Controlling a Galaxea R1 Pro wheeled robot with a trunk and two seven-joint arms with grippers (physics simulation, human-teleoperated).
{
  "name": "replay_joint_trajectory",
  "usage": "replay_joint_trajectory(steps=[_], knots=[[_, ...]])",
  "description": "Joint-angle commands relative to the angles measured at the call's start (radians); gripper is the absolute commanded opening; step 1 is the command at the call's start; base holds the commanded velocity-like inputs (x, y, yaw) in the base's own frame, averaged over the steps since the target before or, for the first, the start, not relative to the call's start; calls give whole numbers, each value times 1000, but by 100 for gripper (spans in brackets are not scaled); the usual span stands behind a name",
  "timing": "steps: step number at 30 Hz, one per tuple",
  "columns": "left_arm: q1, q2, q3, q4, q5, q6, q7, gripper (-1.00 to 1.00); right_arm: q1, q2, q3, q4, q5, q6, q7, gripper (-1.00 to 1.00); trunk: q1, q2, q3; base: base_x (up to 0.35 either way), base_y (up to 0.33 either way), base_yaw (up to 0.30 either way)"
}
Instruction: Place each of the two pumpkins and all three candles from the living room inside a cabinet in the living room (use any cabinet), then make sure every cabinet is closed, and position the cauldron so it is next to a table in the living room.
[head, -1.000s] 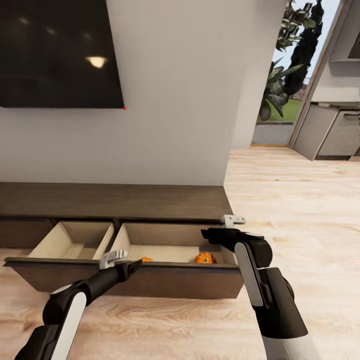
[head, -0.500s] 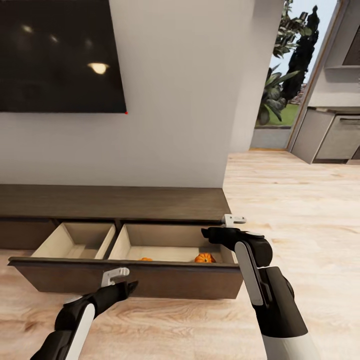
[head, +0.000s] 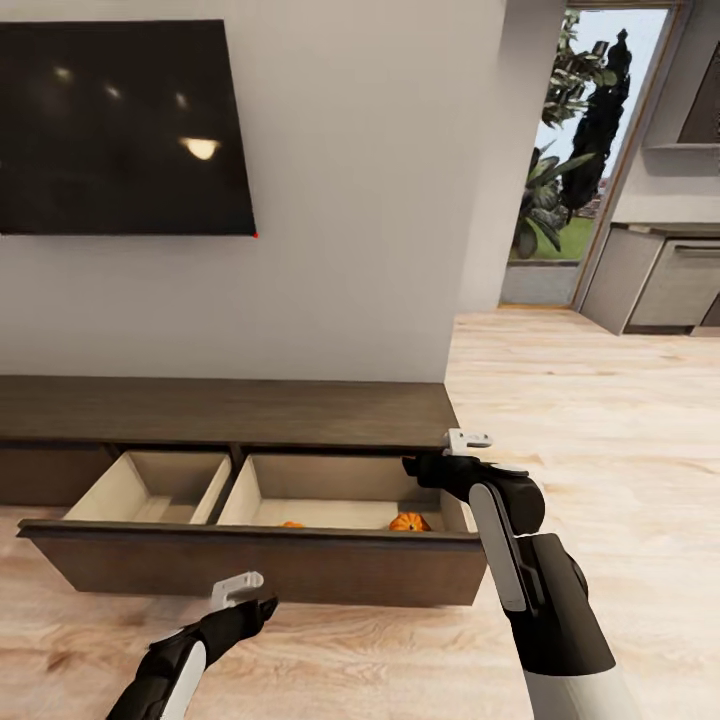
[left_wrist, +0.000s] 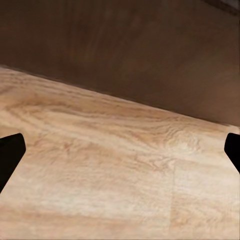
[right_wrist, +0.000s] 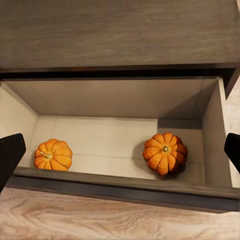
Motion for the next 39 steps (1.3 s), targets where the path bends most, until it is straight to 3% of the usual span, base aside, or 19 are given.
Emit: replay_joint_trajectory(steps=[1,6,10,39], knots=[[-11,-2,4,26,4,-4,-4,100,-1,0,1,-1,-11,3,-11,100,0,0,1,0,0,0],[-65,-3,2,171,0,-69,-2,100,-1,-1,0,-1,-11,3,-10,100,0,0,9,0,0,0],[-78,-5,2,204,-2,-89,-1,100,-2,-1,0,-1,-11,3,-9,100,0,0,16,12,0,0],[-84,-5,2,222,1,-103,-3,100,1,-3,-12,-1,-10,3,-8,100,0,0,23,306,0,0]])
